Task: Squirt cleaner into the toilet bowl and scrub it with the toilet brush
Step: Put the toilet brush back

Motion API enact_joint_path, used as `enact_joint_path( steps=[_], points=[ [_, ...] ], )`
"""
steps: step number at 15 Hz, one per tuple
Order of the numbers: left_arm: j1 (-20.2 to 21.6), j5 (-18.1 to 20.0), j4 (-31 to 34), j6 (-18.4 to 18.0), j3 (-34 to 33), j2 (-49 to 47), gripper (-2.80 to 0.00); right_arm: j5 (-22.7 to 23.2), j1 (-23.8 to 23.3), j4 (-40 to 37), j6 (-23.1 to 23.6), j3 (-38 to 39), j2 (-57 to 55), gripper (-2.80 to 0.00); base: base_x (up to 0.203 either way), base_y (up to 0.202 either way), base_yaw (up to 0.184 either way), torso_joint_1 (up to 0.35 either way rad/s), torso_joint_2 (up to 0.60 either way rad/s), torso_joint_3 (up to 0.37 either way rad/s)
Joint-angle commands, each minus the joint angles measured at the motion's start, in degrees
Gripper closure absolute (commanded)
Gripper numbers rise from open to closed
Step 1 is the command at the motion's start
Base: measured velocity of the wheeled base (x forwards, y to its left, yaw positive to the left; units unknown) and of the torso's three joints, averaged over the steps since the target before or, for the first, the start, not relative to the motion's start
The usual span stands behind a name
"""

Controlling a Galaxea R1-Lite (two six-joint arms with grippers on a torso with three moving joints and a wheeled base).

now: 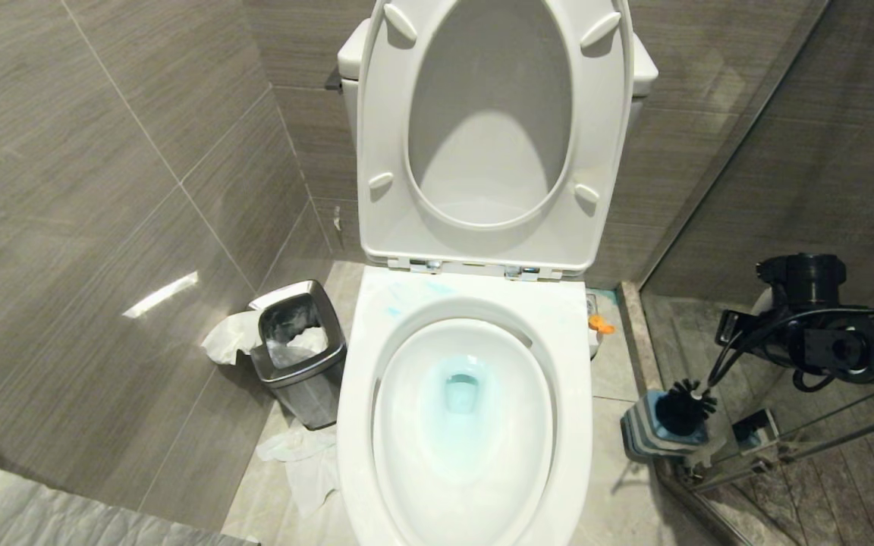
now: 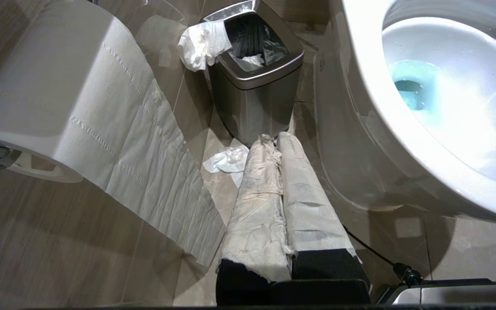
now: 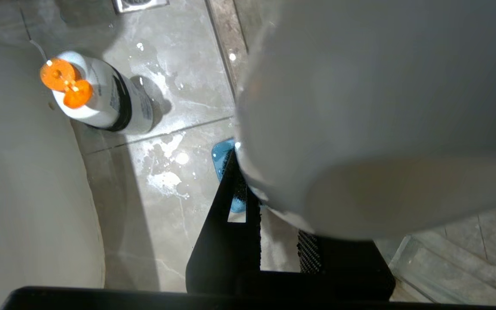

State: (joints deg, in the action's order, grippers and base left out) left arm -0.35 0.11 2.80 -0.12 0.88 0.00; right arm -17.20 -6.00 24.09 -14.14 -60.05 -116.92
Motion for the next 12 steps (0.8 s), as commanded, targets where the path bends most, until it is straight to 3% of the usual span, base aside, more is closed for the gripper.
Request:
enact_joint_path(
  steps=[1, 8, 12],
  points=[
    [0.0, 0.0, 0.0, -0.1, 0.0, -0.1, 0.00, -0.1, 0.0, 0.2, 0.0, 0.1, 0.0, 0.00, 0.000, 0.000, 0.000, 0.000, 0.00, 0.000],
    [0.0, 0.0, 0.0, 0.2, 0.0, -0.1, 0.00, -0.1, 0.0, 0.3, -0.2, 2.3, -1.0, 0.00, 0.000, 0.000, 0.000, 0.000, 0.00, 0.000],
    [0.0, 0.0, 0.0, 0.2, 0.0, -0.1, 0.00, -0.1, 0.0, 0.3, -0.3, 2.8, -1.6, 0.00, 0.000, 0.000, 0.000, 0.003, 0.00, -0.117]
  ],
)
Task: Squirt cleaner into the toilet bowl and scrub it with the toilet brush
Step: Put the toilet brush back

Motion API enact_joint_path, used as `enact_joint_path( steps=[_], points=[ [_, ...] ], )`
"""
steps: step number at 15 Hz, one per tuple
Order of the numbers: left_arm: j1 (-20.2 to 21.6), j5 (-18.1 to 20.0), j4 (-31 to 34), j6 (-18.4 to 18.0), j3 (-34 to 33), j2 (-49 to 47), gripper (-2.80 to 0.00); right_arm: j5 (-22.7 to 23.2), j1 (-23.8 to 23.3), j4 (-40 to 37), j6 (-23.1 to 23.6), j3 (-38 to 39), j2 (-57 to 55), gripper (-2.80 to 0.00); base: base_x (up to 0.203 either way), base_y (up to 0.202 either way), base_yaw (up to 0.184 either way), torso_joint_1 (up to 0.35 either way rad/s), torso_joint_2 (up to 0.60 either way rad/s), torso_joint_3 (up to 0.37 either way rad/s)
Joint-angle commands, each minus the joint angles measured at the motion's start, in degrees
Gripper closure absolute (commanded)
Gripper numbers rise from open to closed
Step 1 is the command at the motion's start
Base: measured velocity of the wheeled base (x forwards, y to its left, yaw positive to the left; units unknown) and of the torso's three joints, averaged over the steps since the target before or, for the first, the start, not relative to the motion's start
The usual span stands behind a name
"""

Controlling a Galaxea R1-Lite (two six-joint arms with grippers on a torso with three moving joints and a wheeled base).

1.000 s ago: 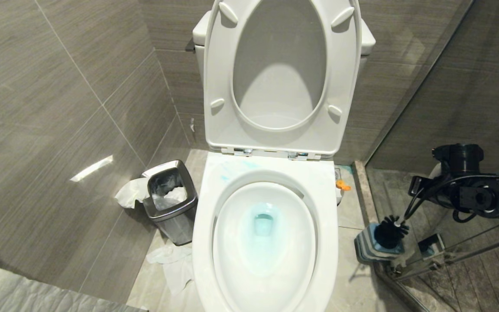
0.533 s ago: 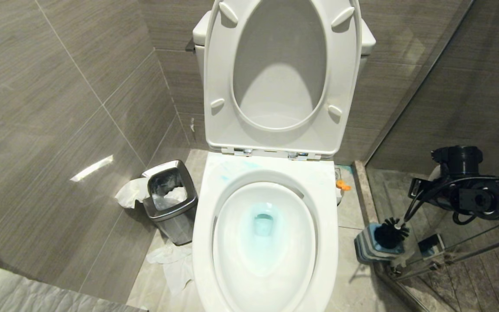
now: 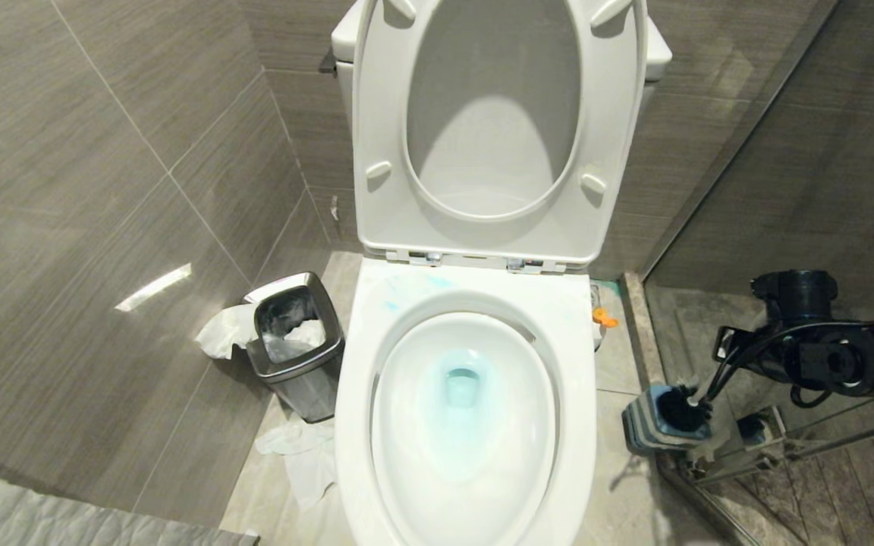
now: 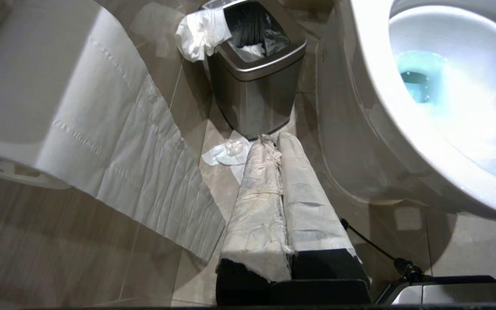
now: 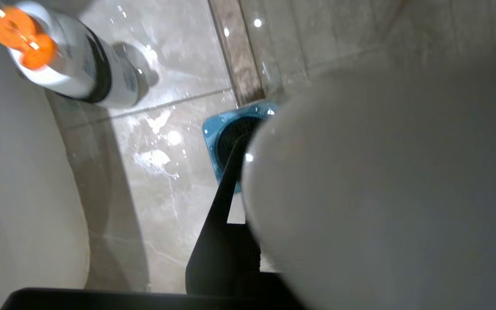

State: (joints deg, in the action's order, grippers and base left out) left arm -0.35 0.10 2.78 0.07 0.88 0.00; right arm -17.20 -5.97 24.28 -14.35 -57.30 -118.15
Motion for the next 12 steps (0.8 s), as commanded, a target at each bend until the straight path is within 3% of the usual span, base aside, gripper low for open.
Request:
enact_joint_path(
  steps=[1, 5, 12],
  points=[
    [0.0, 0.0, 0.0, 0.0, 0.0, -0.1, 0.00, -0.2, 0.0, 0.1, -0.1, 0.0, -0.3, 0.00, 0.000, 0.000, 0.000, 0.003, 0.00, -0.174],
    [0.0, 0.0, 0.0, 0.0, 0.0, -0.1, 0.00, -0.1, 0.0, 0.1, 0.0, 0.1, 0.4, 0.00, 0.000, 0.000, 0.000, 0.005, 0.00, -0.173],
    [0.0, 0.0, 0.0, 0.1, 0.0, -0.1, 0.00, -0.1, 0.1, 0.0, 2.4, 0.0, -0.1, 0.00, 0.000, 0.000, 0.000, 0.000, 0.00, -0.014]
  ],
)
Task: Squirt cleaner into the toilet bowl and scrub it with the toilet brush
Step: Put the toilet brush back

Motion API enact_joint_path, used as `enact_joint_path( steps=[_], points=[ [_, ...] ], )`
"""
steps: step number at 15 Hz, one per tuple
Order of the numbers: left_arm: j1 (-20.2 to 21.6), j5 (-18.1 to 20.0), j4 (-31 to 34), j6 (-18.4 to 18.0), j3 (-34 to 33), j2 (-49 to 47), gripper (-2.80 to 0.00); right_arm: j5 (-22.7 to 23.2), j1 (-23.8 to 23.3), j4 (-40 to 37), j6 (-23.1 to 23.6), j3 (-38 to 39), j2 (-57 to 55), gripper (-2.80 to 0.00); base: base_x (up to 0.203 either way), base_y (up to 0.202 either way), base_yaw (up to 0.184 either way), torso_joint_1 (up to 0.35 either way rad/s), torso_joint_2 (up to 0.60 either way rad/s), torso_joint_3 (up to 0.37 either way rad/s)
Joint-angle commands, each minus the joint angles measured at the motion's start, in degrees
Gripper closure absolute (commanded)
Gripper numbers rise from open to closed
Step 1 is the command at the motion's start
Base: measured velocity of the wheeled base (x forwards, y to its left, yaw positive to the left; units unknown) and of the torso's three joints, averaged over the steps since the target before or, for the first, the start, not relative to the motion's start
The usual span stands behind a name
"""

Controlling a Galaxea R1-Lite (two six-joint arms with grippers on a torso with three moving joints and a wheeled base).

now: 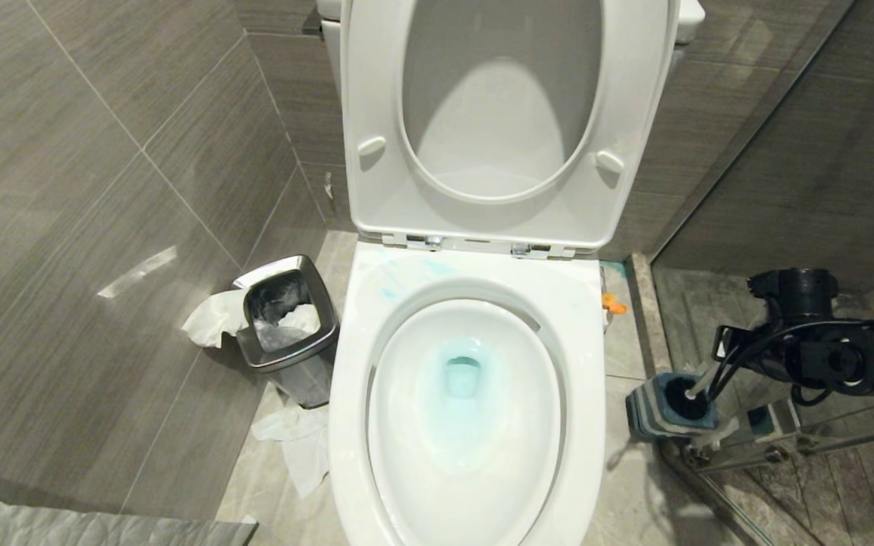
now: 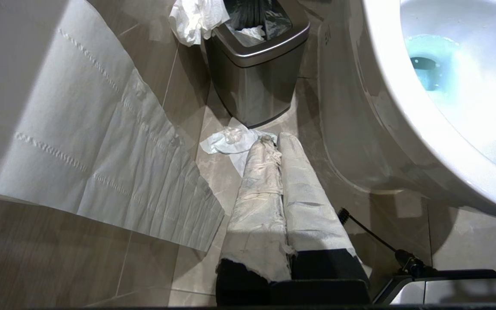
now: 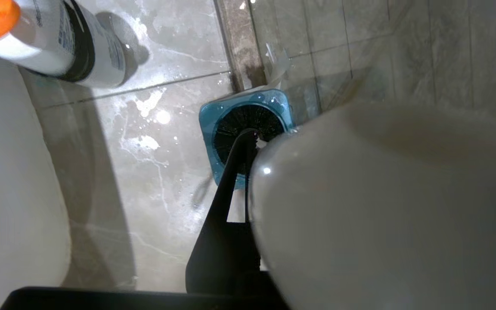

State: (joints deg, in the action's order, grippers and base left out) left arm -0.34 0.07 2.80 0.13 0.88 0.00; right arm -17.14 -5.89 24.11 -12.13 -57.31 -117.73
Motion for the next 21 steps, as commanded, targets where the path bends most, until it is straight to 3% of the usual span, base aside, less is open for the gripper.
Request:
enact_joint_path(
  steps=[1, 15, 16, 21],
  points=[
    [0.0, 0.0, 0.0, 0.0, 0.0, -0.1, 0.00, -0.3, 0.1, 0.1, 0.3, 0.3, -0.6, 0.00, 0.000, 0.000, 0.000, 0.000, 0.00, 0.000],
    [0.0, 0.0, 0.0, 0.0, 0.0, -0.1, 0.00, -0.4, 0.4, 0.3, 1.1, 3.4, 0.5, 0.00, 0.000, 0.000, 0.000, 0.000, 0.00, 0.000],
    [0.0, 0.0, 0.0, 0.0, 0.0, -0.1, 0.00, -0.4, 0.4, 0.5, 2.4, 4.0, 0.6, -2.80, 0.000, 0.000, 0.000, 0.000, 0.00, 0.000],
    [0.0, 0.0, 0.0, 0.0, 0.0, -0.1, 0.00, 0.0, 0.3, 5.5, 3.3, 7.4, 2.2, -2.80, 0.000, 0.000, 0.000, 0.000, 0.00, 0.000]
  ],
)
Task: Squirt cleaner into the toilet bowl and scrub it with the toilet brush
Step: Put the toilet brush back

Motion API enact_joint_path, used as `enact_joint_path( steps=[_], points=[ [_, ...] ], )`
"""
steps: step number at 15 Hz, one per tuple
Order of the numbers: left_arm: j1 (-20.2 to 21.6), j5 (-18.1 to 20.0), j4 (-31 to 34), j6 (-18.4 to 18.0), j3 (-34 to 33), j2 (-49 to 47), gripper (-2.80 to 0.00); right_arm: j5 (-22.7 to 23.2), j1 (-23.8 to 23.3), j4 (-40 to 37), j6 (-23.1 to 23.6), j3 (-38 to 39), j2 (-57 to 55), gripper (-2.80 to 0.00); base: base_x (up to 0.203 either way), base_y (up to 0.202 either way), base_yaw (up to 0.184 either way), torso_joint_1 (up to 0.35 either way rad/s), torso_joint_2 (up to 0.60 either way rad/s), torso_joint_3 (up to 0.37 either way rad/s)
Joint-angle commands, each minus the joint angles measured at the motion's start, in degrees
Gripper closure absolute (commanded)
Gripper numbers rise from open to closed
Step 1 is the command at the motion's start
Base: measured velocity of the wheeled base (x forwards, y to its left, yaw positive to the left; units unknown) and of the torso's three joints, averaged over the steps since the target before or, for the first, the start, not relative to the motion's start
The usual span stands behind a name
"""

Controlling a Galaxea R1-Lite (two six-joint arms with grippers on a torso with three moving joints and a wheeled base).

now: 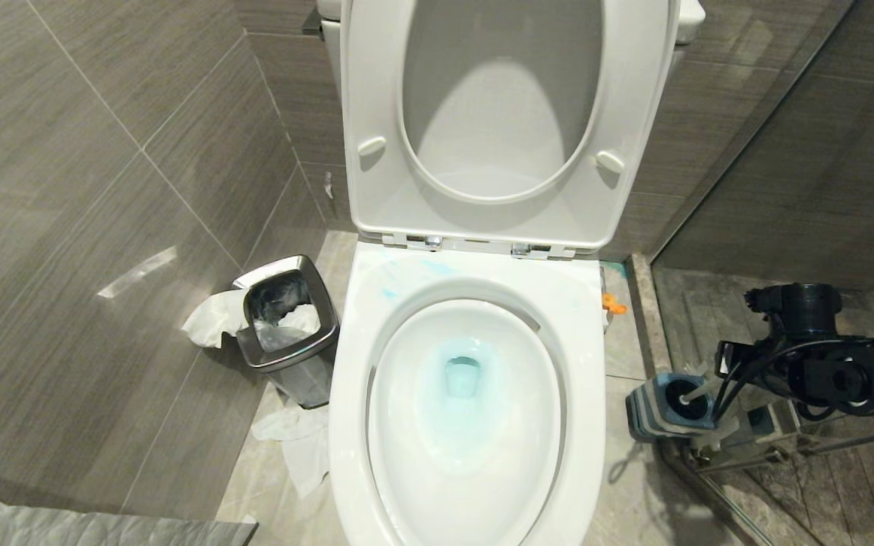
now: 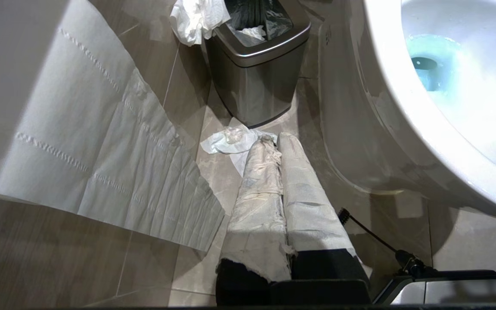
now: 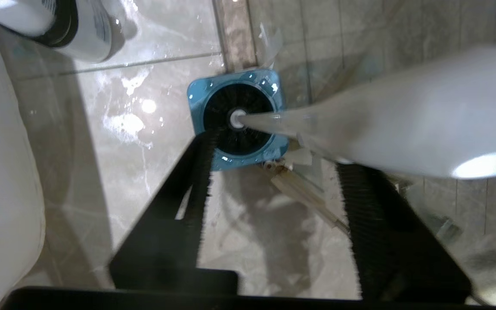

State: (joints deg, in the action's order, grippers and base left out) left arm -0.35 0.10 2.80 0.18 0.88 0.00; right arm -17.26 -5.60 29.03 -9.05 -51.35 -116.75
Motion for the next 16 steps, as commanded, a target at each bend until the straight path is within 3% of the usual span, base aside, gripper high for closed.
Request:
enact_joint_path(
  steps=[1, 9, 12, 13, 16],
  points=[
    [0.0, 0.0, 0.0, 0.0, 0.0, -0.1, 0.00, 0.3, 0.0, 0.7, 0.9, 2.7, 2.5, -2.80, 0.000, 0.000, 0.000, 0.000, 0.00, 0.000],
    [0.0, 0.0, 0.0, 0.0, 0.0, -0.1, 0.00, 11.6, 0.3, 0.7, 5.1, 18.3, 20.6, -2.80, 0.000, 0.000, 0.000, 0.000, 0.00, 0.000],
    [0.0, 0.0, 0.0, 0.0, 0.0, -0.1, 0.00, 15.9, 0.6, 1.0, 10.3, 21.6, 27.8, -2.80, 0.000, 0.000, 0.000, 0.000, 0.00, 0.000],
    [0.0, 0.0, 0.0, 0.0, 0.0, -0.1, 0.00, 16.8, 0.7, 2.4, 13.2, 22.9, 29.6, 0.00, 0.000, 0.000, 0.000, 0.000, 0.00, 0.000],
    [0.0, 0.0, 0.0, 0.0, 0.0, -0.1, 0.00, 17.5, 0.8, 10.6, 17.0, 27.6, 30.6, 0.00, 0.000, 0.000, 0.000, 0.000, 0.00, 0.000]
  ],
)
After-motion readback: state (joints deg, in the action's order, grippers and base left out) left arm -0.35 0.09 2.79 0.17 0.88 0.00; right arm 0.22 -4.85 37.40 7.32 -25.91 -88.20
